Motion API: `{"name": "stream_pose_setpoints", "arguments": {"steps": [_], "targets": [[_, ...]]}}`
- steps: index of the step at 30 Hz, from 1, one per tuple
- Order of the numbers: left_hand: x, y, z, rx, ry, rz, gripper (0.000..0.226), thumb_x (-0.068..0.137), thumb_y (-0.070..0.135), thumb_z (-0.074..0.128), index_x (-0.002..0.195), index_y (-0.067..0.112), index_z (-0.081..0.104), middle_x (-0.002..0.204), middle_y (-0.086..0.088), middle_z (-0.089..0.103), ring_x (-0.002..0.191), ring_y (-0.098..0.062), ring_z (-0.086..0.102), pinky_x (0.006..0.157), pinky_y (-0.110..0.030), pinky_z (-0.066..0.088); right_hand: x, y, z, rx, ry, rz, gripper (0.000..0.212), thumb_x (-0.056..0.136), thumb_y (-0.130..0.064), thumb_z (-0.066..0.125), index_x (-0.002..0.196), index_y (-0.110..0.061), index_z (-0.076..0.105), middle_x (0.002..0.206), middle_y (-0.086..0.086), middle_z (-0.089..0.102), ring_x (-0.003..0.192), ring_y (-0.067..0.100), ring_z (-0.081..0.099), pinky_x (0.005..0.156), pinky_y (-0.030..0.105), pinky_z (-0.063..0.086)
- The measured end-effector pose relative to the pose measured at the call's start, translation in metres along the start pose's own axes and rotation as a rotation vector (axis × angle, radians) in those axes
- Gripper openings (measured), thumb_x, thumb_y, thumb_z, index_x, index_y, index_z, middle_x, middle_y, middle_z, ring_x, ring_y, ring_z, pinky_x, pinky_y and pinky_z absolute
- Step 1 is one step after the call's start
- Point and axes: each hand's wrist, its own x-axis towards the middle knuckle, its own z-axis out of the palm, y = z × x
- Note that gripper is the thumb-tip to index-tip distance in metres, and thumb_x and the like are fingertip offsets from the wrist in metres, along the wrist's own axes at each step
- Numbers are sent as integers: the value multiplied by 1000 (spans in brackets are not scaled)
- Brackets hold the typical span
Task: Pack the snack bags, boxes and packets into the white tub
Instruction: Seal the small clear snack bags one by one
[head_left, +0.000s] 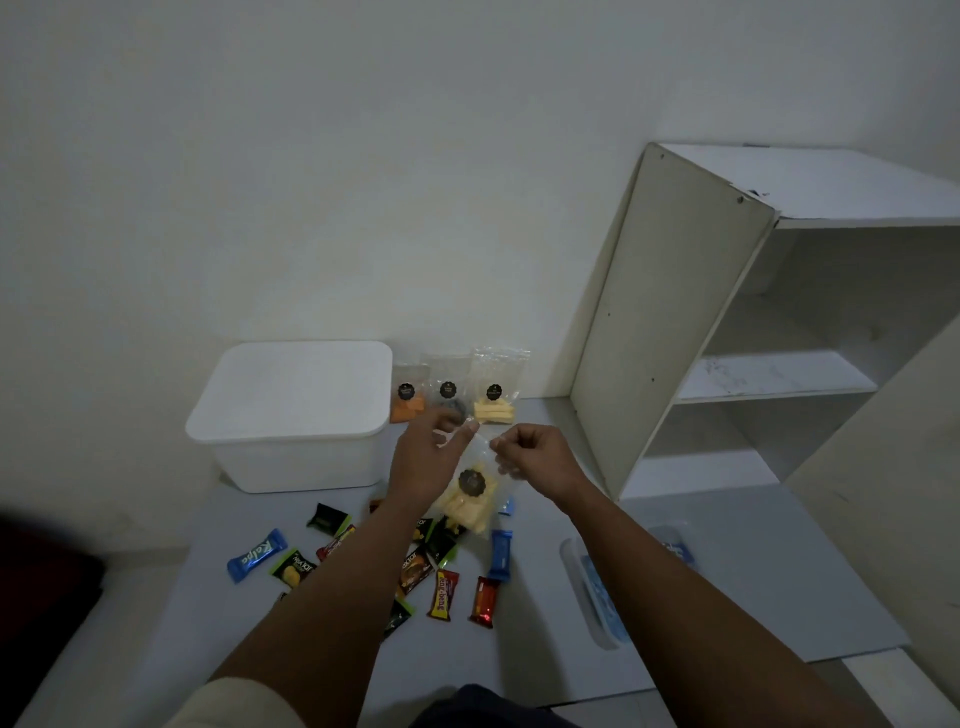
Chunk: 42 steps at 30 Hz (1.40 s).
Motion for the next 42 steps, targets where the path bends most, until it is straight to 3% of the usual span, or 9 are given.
{"name": "stream_pose_setpoints", "arguments": {"steps": [2, 5, 7, 13, 21, 29, 33, 39, 42], "targets": [[3, 5, 0, -37, 89, -73, 28, 90, 47, 67, 92, 20, 61, 84, 7, 64, 76, -7, 61, 70, -28, 49, 3, 1, -2, 16, 95, -7, 19, 91, -20, 74, 80, -5, 72, 75, 9, 73, 62, 12, 70, 62, 27, 53], [10, 6, 6, -152, -96, -210, 35, 92, 46, 66, 87, 11, 66, 84, -2, 72, 81, -17, 71, 81, -41, 58, 7, 4, -1, -15, 155, -39, 18, 90, -23, 75, 80, -8, 75, 77, 7, 76, 67, 15, 72, 64, 31, 56], [9, 9, 11, -301, -202, -289, 36, 93, 44, 66, 95, 8, 68, 91, -6, 76, 89, -21, 74, 84, -40, 61, 7, 5, 4, -51, 126, -101, 11, 89, -24, 76, 82, -16, 79, 75, 2, 76, 68, 14, 71, 65, 31, 55], [13, 11, 16, -401, -197, -310, 30, 96, 38, 65, 97, 8, 66, 97, -9, 76, 92, -19, 75, 83, -37, 61, 2, 7, 10, -105, 68, -224, 11, 87, -30, 78, 95, -23, 83, 83, -3, 78, 78, 17, 73, 74, 39, 61], [15, 14, 17, -435, -208, -358, 20, 96, 21, 63, 105, 3, 64, 99, -11, 75, 87, -19, 76, 82, -40, 62, 6, 11, 10, -131, 88, -198, 12, 87, -24, 79, 97, -22, 82, 84, -2, 78, 78, 19, 74, 76, 48, 61], [20, 25, 18, -403, -190, -356, 6, 94, 9, 58, 89, 6, 60, 99, -17, 72, 89, -25, 74, 77, -43, 64, 3, 8, 10, -330, 157, -279, 23, 87, -38, 77, 103, -22, 80, 94, -8, 76, 76, 4, 69, 68, 29, 59], [24, 26, 14, -416, -265, -350, 9, 99, 11, 57, 97, 3, 60, 104, -14, 71, 94, -22, 73, 75, -40, 64, 4, 5, 3, -223, 153, -244, 15, 90, -32, 75, 100, -22, 81, 89, -9, 77, 80, 5, 71, 71, 24, 57], [24, 28, 10, -333, -340, -295, 13, 101, 13, 56, 93, 5, 62, 94, -8, 73, 92, -18, 75, 76, -39, 64, 5, 5, 1, -91, 129, -127, 13, 93, -19, 70, 85, -12, 78, 78, 7, 76, 73, 21, 70, 72, 46, 59], [24, 32, 10, -313, -316, -287, 21, 98, 20, 61, 99, 0, 64, 96, -11, 74, 89, -19, 76, 73, -40, 64, 3, 1, 2, -46, 118, -121, 13, 93, -14, 68, 84, -8, 75, 80, 14, 75, 74, 26, 70, 73, 50, 59]]}}
